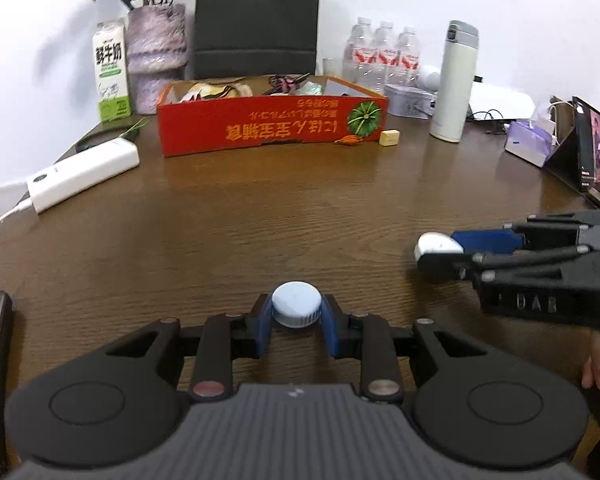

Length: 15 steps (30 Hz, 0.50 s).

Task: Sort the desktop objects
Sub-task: 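Carry both white caps into the red box and open both tools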

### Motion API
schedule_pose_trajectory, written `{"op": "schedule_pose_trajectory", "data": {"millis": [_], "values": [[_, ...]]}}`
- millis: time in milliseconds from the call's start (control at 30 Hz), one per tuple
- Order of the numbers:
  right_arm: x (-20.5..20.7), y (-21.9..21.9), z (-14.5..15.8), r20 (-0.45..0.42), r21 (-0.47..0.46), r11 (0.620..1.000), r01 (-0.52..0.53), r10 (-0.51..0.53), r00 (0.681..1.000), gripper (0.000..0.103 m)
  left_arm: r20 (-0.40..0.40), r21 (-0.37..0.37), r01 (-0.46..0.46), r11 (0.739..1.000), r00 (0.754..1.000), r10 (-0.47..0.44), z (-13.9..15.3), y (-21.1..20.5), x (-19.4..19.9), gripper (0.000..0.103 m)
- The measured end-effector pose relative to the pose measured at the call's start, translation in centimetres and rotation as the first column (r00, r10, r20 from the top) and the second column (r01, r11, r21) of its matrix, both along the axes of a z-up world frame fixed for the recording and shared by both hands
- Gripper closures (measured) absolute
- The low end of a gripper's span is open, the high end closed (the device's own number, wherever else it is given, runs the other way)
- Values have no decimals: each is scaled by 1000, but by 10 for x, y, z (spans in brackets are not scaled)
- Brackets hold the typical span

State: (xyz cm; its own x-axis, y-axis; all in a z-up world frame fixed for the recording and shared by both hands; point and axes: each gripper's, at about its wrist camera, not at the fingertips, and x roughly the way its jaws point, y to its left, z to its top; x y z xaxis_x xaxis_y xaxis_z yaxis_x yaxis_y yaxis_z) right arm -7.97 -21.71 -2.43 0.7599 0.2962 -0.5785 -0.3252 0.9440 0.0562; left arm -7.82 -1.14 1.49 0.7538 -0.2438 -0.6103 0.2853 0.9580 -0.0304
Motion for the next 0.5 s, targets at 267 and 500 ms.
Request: {"op": "schedule_pose_trajectory", "data": {"millis": [267,500], "values": [[-11,0,-4,-10,-8,1000,4,-4,1000,65,8,33,-9,999,1000,8,-6,-10,13,75],[-12,-8,4,15,19,1000,-4,4,1000,65,12,-9,9,1000,1000,-9,2,-4,10,74]]}}
